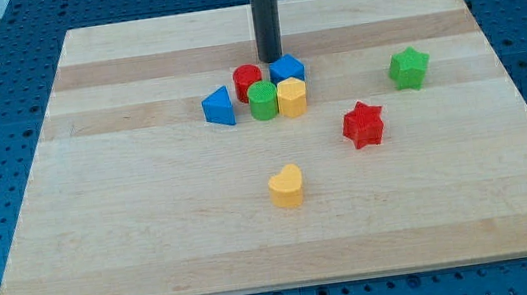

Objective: Point your arm above green star

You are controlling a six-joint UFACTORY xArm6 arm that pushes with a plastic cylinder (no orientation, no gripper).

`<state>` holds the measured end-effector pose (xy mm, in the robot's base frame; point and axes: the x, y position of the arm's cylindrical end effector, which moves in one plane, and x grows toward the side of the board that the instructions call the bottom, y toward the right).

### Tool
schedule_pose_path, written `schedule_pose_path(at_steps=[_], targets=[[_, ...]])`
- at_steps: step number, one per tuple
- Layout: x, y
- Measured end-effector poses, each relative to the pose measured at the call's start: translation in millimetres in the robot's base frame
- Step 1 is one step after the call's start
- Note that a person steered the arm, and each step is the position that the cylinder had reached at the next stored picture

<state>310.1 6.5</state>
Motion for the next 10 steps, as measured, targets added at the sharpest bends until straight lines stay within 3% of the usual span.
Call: schedule_pose_path(at_steps=[2,8,10], targets=[[0,44],[-1,59],[-1,106]])
